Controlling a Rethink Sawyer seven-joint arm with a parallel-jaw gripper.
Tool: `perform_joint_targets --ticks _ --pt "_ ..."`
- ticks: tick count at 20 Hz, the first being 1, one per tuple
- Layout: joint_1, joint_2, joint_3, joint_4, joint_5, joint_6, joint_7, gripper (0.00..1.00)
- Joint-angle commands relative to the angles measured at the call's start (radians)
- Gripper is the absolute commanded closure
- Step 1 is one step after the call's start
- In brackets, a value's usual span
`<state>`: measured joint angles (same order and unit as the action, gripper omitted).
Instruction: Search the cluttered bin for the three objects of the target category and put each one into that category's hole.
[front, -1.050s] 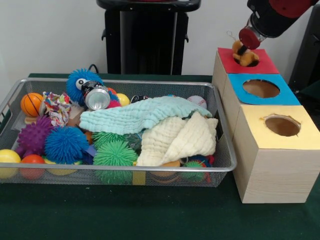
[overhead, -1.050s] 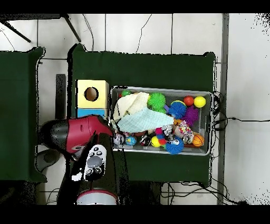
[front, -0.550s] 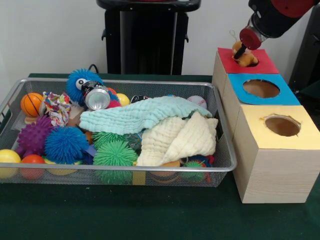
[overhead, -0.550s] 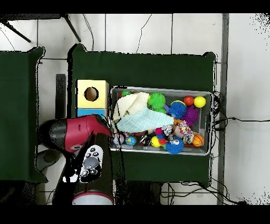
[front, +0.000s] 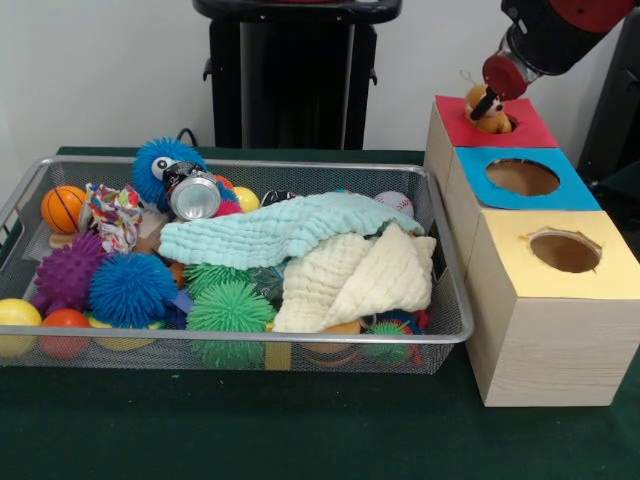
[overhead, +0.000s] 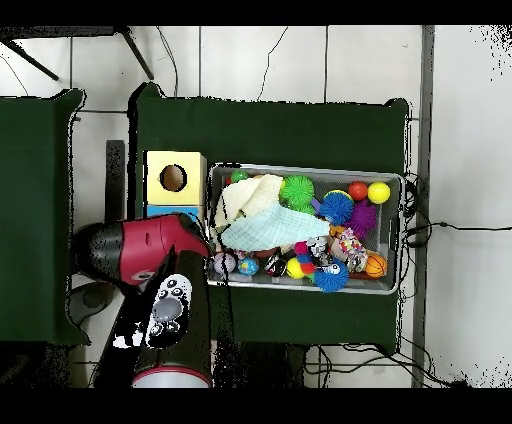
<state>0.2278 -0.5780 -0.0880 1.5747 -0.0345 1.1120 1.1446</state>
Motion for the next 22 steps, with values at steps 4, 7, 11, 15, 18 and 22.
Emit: perform_joint_targets --ticks 4,7,11,15,18,22 --pt "0.009 0.015 -0.035 -0.046 0.011 0.028 0.331 0.0" --pt "0.012 -0.004 -0.043 -0.044 0.024 0.034 0.335 0.0" --pt "0.015 -0.026 -0.049 -0.066 0.045 0.084 0.344 0.0" --pt "0.02 -0.042 -0.053 -0.105 0.06 0.155 0.355 0.0" --pt "0.023 -0.05 -0.056 -0.119 0.071 0.181 0.36 0.0" --pt "0.031 -0.05 -0.062 -0.134 0.079 0.196 0.366 0.0"
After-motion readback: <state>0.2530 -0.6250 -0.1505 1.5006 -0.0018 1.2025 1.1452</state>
